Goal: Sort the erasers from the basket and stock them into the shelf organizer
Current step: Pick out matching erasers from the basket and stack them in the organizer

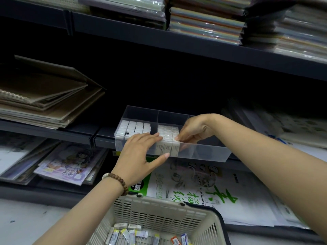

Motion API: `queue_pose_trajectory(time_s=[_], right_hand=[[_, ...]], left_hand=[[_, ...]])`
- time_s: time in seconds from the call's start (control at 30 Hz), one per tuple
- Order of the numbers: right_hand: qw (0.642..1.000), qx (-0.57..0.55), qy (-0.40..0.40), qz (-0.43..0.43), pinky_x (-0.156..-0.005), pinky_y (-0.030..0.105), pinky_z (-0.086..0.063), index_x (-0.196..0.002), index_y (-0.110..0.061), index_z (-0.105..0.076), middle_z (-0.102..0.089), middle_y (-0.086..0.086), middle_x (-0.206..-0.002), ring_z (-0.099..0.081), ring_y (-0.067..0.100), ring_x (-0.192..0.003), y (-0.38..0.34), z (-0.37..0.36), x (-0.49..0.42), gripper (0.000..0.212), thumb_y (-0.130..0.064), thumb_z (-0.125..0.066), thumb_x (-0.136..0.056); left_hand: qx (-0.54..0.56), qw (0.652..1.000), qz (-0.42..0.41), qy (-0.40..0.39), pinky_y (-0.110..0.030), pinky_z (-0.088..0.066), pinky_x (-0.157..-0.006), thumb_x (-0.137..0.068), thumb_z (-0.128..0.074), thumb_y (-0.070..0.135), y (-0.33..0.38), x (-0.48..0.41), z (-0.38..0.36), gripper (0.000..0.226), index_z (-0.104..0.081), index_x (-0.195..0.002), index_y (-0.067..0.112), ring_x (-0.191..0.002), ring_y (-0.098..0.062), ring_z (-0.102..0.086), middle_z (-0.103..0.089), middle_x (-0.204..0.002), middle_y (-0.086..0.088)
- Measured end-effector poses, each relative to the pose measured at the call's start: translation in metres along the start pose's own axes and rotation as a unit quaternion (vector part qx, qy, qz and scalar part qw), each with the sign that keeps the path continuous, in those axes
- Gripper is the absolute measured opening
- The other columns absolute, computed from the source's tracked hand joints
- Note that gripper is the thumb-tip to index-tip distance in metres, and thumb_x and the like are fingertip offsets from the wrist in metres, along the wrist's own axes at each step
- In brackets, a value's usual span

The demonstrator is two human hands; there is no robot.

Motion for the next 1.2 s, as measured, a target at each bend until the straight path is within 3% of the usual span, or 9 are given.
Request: queue_pose_trajectory(time_s=[0.13, 0.27, 0.43, 0.5, 0.63, 0.8, 0.93, 1.0, 1.2], right_hand=[[0.999, -0.012, 0.037, 0.034, -0.055, 0.012, -0.052, -0.119, 0.006, -0.058, -0.069, 0.006, -0.093, -0.069, 0.002, -0.066, 0.001, 0.002, 0.002, 0.032, -0.011, -0.057, -0.092], [0.979, 0.058, 0.147, 0.127, -0.087, 0.024, -0.053, -0.122, -0.005, -0.059, -0.068, 0.008, -0.112, -0.066, 0.014, -0.099, -0.001, 0.013, 0.019, 0.035, -0.021, -0.060, -0.091], [0.921, -0.124, 0.245, 0.278, -0.086, 0.020, -0.052, -0.116, -0.018, -0.059, -0.065, 0.000, -0.117, -0.063, 0.010, -0.105, 0.027, 0.015, 0.066, 0.024, -0.014, -0.056, -0.093], [0.907, -0.205, 0.216, 0.297, -0.084, 0.020, -0.054, -0.107, -0.020, -0.063, -0.070, -0.002, -0.109, -0.067, 0.009, -0.099, 0.052, -0.002, 0.071, 0.017, -0.013, -0.057, -0.092], [0.925, -0.304, 0.107, 0.201, -0.079, 0.023, -0.057, -0.103, -0.017, -0.065, -0.073, 0.001, -0.103, -0.070, 0.014, -0.093, 0.123, -0.078, 0.023, 0.016, -0.010, -0.057, -0.091], [0.959, -0.283, 0.017, 0.028, -0.082, 0.025, -0.055, -0.113, -0.009, -0.062, -0.069, 0.006, -0.108, -0.067, 0.016, -0.094, 0.218, -0.187, -0.052, 0.022, -0.011, -0.058, -0.092], [0.950, -0.307, -0.017, -0.059, -0.095, 0.038, -0.050, -0.111, -0.007, -0.061, -0.063, 0.016, -0.120, -0.063, 0.026, -0.103, 0.267, -0.251, -0.095, 0.019, -0.008, -0.057, -0.092], [0.944, -0.318, -0.020, -0.089, -0.088, 0.036, -0.050, -0.117, -0.002, -0.057, -0.059, 0.018, -0.125, -0.061, 0.025, -0.100, 0.281, -0.274, -0.113, 0.026, -0.008, -0.057, -0.092], [0.929, -0.352, -0.025, -0.108, -0.085, 0.030, -0.047, -0.129, -0.006, -0.051, -0.054, 0.013, -0.132, -0.056, 0.024, -0.115, 0.283, -0.320, -0.154, 0.039, -0.018, -0.058, -0.093]], left_hand=[[-0.013, 1.000, 0.001, -0.001, -0.023, -0.014, -0.109, -0.071, -0.029, 0.079, -0.002, -0.001, 0.002, 0.079, -0.048, -0.133, 0.033, -0.130, -0.006, -0.035, -0.044, -0.142, 0.015], [0.006, 1.000, -0.008, -0.019, -0.024, -0.009, -0.114, -0.076, -0.032, 0.073, -0.001, 0.003, 0.002, 0.078, -0.043, -0.139, 0.029, -0.137, -0.005, -0.027, -0.038, -0.147, 0.012], [0.047, 0.999, -0.003, -0.007, -0.030, -0.012, -0.118, -0.081, -0.036, 0.066, -0.004, 0.020, 0.010, 0.073, -0.036, -0.143, 0.028, -0.142, -0.005, -0.015, -0.031, -0.151, 0.011], [0.067, 0.998, -0.003, 0.006, -0.025, -0.015, -0.116, -0.085, -0.039, 0.066, -0.009, 0.034, 0.012, 0.067, -0.039, -0.141, 0.029, -0.141, -0.001, -0.017, -0.033, -0.149, 0.015], [0.128, 0.991, 0.034, -0.019, -0.007, -0.022, -0.106, -0.089, -0.040, 0.061, -0.034, 0.075, -0.014, 0.049, -0.046, -0.132, 0.038, -0.132, 0.008, -0.030, -0.041, -0.139, 0.023], [0.225, 0.924, 0.251, -0.180, -0.027, -0.040, -0.101, -0.089, -0.048, 0.044, -0.107, 0.154, -0.119, 0.040, -0.054, -0.125, 0.028, -0.119, -0.008, -0.052, -0.057, -0.124, 0.011], [0.225, 0.875, 0.388, -0.180, -0.026, -0.037, -0.095, -0.095, -0.046, 0.037, -0.168, 0.207, -0.181, 0.041, -0.052, -0.129, 0.016, -0.120, -0.019, -0.050, -0.054, -0.131, -0.004], [0.225, 0.851, 0.433, -0.195, -0.026, -0.038, -0.092, -0.096, -0.045, 0.038, -0.186, 0.227, -0.213, 0.044, -0.046, -0.134, 0.016, -0.116, -0.018, -0.048, -0.050, -0.136, -0.008], [0.207, 0.824, 0.478, -0.223, -0.031, -0.026, -0.109, -0.100, -0.038, 0.031, -0.225, 0.251, -0.275, 0.048, -0.035, -0.142, 0.009, -0.137, -0.026, -0.031, -0.031, -0.151, -0.011]])
Point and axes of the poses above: each hand's wrist, its own x-axis away from the middle knuckle, its own z-axis out of the back of the hand, y = z × x, the point moved 9 cm from there along -x, towards the middle knuckle
